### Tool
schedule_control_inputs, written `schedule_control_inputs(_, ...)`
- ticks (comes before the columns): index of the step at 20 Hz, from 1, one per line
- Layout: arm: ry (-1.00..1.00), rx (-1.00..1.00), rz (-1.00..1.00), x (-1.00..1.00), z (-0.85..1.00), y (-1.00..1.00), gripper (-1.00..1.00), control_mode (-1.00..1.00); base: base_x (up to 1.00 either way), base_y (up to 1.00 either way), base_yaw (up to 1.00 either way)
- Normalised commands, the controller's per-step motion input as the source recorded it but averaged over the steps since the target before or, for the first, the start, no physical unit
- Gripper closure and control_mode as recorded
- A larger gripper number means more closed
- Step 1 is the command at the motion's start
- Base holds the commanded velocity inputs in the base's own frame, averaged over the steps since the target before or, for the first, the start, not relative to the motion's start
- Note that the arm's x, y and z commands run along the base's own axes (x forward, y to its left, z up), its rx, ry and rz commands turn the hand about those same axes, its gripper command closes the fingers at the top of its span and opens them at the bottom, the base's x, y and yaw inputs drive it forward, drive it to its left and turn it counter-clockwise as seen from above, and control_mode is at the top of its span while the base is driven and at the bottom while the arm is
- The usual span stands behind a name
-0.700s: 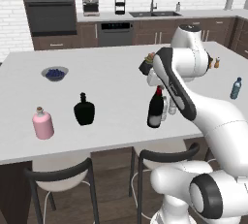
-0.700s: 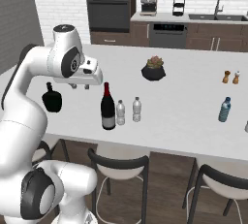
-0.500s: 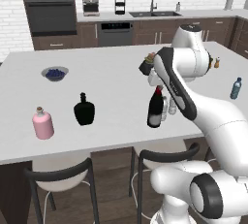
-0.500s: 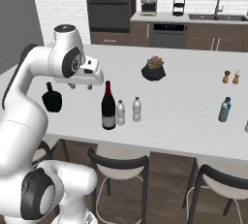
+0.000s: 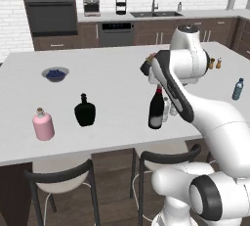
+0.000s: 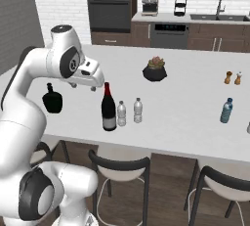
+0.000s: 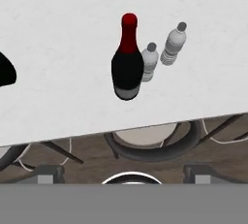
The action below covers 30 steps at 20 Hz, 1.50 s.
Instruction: Move the plastic bottles in the middle to the plastics group, and the glass bottles in the middle to the glass group.
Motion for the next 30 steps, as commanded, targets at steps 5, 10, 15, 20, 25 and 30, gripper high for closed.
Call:
schedule_control_inputs(5,0.00,0.00,-0.03,0.29,-0.17,-0.08,-1.00,-1.00,0.00,0.00,0.00)
schedule_control_inputs(10,0.00,0.01,0.00,0.41,-0.17,-0.25,-1.00,-1.00,0.00,0.00,0.00)
schedule_control_inputs(15,-0.01,0.05,0.17,0.57,-0.27,-0.07,-1.00,-1.00,0.00,0.00,0.00)
schedule_control_inputs(20,0.00,0.00,0.23,0.52,-0.14,0.00,-1.00,-1.00,0.00,0.00,0.00)
schedule_control_inputs(25,0.00,0.00,0.18,0.41,-0.15,0.00,-1.00,-1.00,0.00,0.00,0.00)
schedule_control_inputs(30,0.00,0.00,0.04,0.12,-0.16,-0.07,-1.00,-1.00,0.00,0.00,0.00)
